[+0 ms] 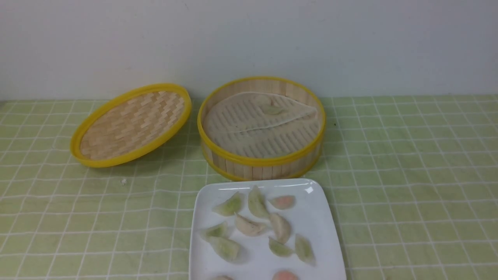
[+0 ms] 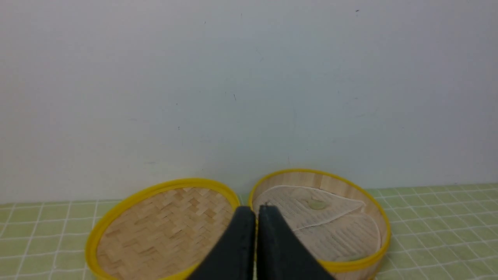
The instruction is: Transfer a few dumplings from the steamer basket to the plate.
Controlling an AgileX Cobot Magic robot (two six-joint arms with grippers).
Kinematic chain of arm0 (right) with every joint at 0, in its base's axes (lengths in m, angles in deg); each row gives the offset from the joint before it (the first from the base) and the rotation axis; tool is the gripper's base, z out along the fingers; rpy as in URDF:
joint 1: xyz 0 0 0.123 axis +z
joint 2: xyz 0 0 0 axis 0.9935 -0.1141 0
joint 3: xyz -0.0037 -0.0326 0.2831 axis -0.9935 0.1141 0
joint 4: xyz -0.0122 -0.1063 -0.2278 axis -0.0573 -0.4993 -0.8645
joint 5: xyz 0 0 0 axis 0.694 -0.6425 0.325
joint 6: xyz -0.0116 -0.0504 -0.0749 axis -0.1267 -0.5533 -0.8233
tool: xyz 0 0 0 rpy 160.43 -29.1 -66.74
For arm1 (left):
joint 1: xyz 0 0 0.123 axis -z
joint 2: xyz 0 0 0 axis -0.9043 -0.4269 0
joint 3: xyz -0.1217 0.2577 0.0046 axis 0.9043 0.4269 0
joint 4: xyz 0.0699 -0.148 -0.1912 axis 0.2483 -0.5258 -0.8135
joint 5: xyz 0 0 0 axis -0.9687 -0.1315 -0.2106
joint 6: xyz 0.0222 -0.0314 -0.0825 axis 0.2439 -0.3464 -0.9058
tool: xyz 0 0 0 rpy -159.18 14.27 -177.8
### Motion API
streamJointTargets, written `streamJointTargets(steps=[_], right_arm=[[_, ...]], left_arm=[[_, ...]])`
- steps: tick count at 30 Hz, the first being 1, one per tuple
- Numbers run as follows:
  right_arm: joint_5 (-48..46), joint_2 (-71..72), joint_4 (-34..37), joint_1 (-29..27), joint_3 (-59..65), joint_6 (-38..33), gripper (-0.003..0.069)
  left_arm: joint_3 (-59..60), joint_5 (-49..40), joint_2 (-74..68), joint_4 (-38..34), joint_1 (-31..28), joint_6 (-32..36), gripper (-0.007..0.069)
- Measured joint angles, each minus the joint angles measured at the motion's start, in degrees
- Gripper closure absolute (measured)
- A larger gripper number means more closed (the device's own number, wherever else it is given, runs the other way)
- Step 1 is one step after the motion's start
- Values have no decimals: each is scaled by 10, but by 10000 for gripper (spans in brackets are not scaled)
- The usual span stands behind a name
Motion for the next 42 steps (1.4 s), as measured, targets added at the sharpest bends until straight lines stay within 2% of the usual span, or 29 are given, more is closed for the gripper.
streamJointTargets(steps=[21,24,27,31,32,35,39,42], right_arm=[[0,0,0,0,0,0,673],[0,0,0,0,0,0,673],[0,0,0,0,0,0,673],[0,0,0,0,0,0,673],[0,0,0,0,0,0,673],[0,0,0,0,0,0,673],[0,0,0,0,0,0,673],[0,0,0,0,0,0,673]], left_arm=[[1,0,0,1,0,0,631],[29,17,11,-1,-5,6,631],[94,61,41,-29,-43,40,631],[234,147,109,-100,-126,131,631],[249,156,116,-103,-131,136,631],[377,212,181,-164,-200,217,631],[477,227,224,-206,-247,260,631],[491,212,226,-221,-263,274,631]])
